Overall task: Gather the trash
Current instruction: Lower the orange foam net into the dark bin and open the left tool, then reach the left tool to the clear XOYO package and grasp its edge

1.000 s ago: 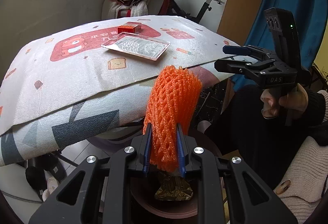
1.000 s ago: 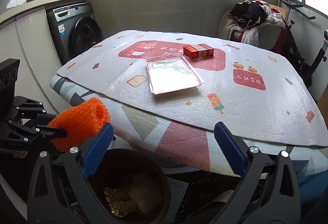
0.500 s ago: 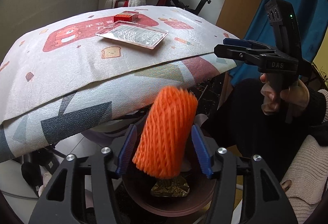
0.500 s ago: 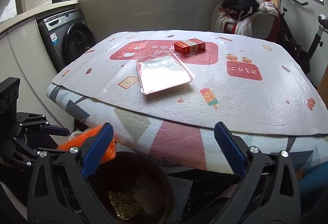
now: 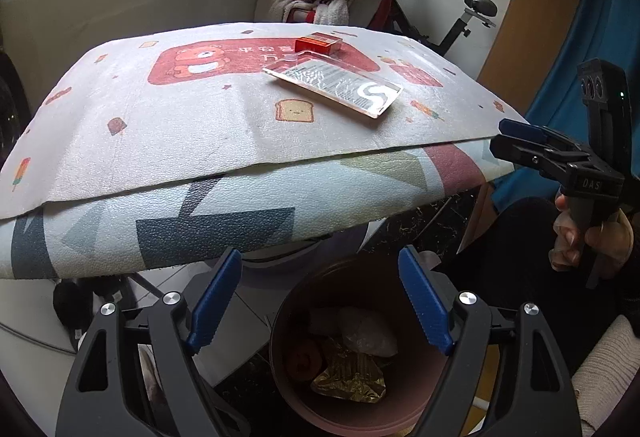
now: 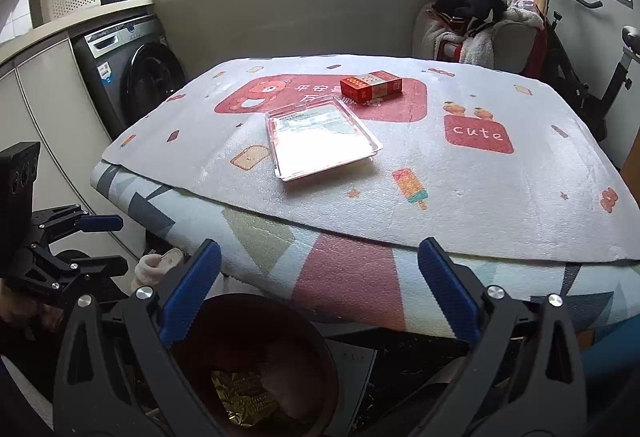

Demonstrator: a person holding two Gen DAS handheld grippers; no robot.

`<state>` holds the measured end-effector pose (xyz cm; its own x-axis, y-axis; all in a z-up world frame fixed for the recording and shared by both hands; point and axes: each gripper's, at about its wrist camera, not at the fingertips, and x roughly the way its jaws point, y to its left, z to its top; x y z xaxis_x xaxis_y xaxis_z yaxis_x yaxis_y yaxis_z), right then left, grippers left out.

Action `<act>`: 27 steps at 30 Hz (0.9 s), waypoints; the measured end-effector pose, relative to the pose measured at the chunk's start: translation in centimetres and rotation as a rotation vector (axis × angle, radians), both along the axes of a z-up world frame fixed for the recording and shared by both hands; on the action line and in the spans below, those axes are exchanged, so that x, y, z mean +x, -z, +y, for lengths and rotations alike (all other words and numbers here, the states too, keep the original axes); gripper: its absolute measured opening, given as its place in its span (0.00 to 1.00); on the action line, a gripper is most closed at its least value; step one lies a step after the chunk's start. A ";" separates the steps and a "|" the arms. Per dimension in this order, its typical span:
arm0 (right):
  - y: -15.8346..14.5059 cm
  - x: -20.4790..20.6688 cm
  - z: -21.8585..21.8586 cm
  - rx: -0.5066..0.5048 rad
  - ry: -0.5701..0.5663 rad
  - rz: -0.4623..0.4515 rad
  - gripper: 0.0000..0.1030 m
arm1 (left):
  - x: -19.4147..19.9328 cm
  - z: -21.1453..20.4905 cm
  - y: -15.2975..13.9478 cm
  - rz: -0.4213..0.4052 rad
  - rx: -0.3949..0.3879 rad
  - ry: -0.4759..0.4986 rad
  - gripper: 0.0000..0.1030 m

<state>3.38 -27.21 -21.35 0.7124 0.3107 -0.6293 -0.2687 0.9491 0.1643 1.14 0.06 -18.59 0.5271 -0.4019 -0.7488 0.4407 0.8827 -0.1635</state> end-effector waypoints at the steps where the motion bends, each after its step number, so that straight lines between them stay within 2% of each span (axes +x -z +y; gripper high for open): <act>1: 0.0 0.0 0.0 0.001 0.000 0.001 0.94 | 0.1 0.2 0.0 0.005 -0.004 -0.011 0.76; 6: 0.0 0.2 -0.4 0.012 0.023 0.001 0.94 | 1.4 1.3 -0.3 0.064 -0.059 -0.046 0.75; 11: -0.1 0.7 -0.7 0.025 0.044 0.012 0.94 | 3.9 0.9 -1.2 0.102 -0.105 -0.057 0.67; 17: -0.8 1.7 -2.3 0.076 0.087 0.022 0.94 | 8.6 -1.6 -2.4 0.161 -0.195 -0.054 0.56; 21: -1.3 2.7 -3.9 0.118 0.120 0.035 0.94 | 12.3 -3.6 -1.6 0.241 -0.249 -0.072 0.46; 27: -2.0 3.9 -5.5 0.130 0.138 0.013 0.94 | 17.0 -5.9 0.6 0.310 -0.237 -0.140 0.36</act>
<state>7.27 -32.67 -19.36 0.7460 0.2900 -0.5994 -0.1350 0.9473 0.2903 18.13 -5.87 -19.16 0.3531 -0.5229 -0.7758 0.2170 0.8524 -0.4757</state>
